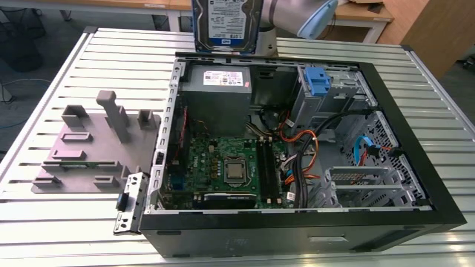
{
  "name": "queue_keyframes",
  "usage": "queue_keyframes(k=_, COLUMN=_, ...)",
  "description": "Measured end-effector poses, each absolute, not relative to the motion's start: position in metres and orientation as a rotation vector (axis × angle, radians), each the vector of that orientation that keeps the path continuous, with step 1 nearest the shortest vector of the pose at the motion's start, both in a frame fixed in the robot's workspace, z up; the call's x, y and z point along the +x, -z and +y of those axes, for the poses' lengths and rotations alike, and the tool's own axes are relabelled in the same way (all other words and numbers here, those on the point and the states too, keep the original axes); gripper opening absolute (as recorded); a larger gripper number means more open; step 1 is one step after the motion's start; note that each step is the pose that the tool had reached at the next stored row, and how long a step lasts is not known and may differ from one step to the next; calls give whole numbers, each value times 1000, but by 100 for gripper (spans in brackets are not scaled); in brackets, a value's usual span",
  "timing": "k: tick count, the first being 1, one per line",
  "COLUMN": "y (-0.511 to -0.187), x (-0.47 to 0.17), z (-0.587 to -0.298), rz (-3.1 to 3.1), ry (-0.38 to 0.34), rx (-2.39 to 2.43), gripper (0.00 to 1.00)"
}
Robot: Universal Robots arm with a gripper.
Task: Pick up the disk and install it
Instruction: 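Pick up the disk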
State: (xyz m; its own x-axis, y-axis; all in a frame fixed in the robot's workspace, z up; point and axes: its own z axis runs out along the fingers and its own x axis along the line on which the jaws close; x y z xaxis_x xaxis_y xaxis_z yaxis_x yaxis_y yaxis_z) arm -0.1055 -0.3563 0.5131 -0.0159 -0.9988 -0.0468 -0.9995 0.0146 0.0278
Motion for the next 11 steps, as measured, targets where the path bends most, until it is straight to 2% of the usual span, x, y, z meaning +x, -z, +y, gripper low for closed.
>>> queue_keyframes(k=11, y=-513, x=-97, z=-356, rz=2227, ry=-82, rx=-2195, gripper=35)
